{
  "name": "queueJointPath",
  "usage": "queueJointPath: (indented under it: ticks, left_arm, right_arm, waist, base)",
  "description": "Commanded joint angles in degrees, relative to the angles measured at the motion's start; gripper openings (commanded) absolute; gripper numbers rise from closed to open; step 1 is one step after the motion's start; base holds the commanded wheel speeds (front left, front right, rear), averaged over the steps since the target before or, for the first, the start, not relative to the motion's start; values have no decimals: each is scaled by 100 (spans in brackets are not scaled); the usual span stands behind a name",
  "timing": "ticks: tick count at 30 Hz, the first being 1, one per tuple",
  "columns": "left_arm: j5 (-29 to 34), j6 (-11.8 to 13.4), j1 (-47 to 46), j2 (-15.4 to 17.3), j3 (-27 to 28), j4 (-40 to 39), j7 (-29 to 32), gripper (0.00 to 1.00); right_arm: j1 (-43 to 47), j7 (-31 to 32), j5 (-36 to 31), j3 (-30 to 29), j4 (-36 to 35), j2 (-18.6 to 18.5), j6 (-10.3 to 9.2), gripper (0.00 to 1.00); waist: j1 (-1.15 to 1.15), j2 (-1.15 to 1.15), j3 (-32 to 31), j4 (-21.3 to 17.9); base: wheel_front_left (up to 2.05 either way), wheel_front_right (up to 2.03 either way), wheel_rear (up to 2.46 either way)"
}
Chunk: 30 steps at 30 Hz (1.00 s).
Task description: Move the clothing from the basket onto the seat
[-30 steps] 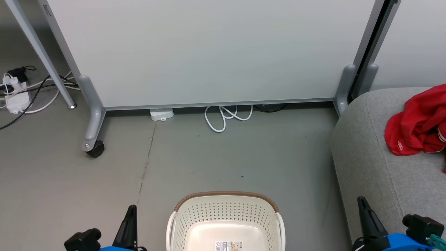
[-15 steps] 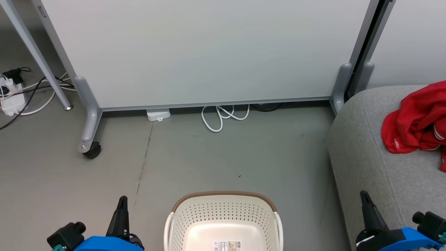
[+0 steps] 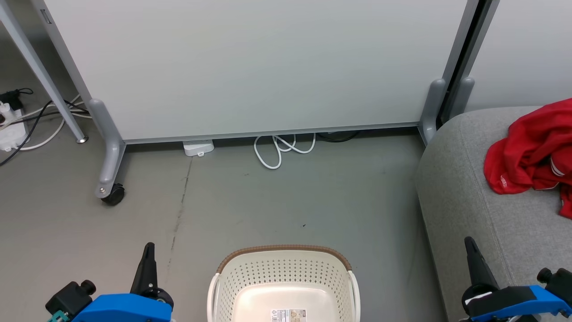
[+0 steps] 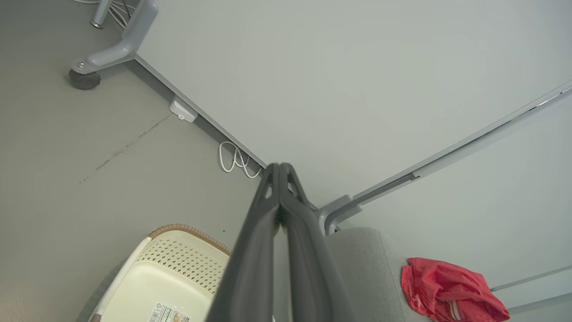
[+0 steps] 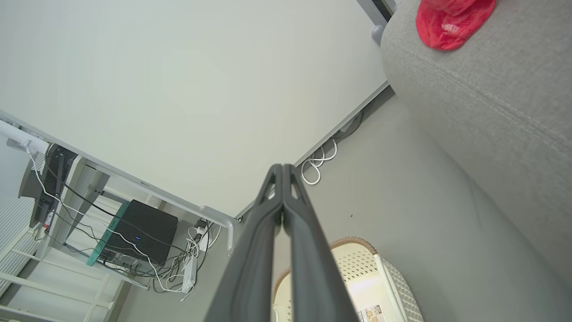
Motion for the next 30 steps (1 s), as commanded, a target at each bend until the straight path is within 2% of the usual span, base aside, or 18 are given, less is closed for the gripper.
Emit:
queueJointPath:
  ticks: [1,30]
  left_arm:
    - [-142,-7,-159,11,65,-92,33,0]
    - [-1745,-12,-338,-82,462,-288,505,0]
  right_arm:
    - [-178,34,172,-17,-94,-38,2,0]
    - [-351,382,2000,-65,-173,-53,3,0]
  waist:
    - [0,0,1,-6]
    - [0,0,17,-165]
  base:
    - [0,0,0]
    - [0,0,0]
